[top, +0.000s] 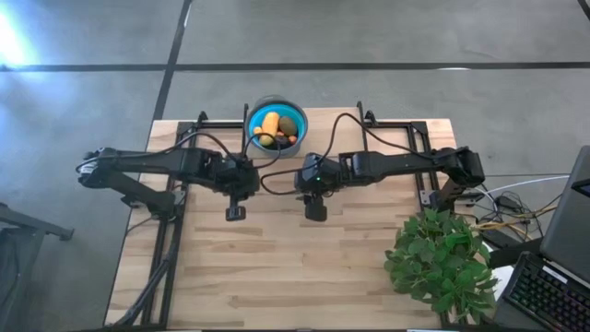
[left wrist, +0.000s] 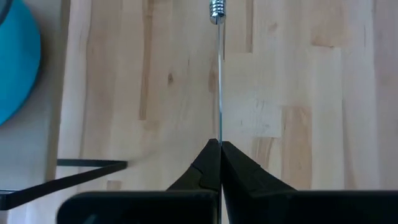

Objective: Pick & Place Fruit
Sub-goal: Put the table knife on the shelf

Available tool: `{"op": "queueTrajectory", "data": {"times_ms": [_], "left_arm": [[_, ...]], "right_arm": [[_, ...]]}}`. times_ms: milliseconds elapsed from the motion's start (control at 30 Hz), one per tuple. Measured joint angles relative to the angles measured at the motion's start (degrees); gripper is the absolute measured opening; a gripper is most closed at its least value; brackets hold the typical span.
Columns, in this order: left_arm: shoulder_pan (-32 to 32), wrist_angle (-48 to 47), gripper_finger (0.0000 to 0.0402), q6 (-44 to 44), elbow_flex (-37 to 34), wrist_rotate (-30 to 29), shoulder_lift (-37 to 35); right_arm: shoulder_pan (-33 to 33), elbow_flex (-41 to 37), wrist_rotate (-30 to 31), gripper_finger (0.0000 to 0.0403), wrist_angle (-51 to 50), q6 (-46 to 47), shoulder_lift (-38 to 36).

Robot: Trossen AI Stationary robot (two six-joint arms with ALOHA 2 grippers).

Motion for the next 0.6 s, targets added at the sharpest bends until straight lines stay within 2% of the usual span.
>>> {"op": "queueTrajectory", "data": {"times_ms": [333, 600], "left_arm": [[0.01, 1.81, 0.0003, 1.53, -0.03, -0.71, 0.0], [0.01, 1.95, 0.0005, 1.9, -0.11, -1.11, 0.0]], "right_arm": [[-0.15, 0.0, -0.04, 0.0107, -1.4, 0.45, 0.0], [-0.13, 0.0, -0.5, 0.0035, -1.75, 2.11, 0.0]]}}
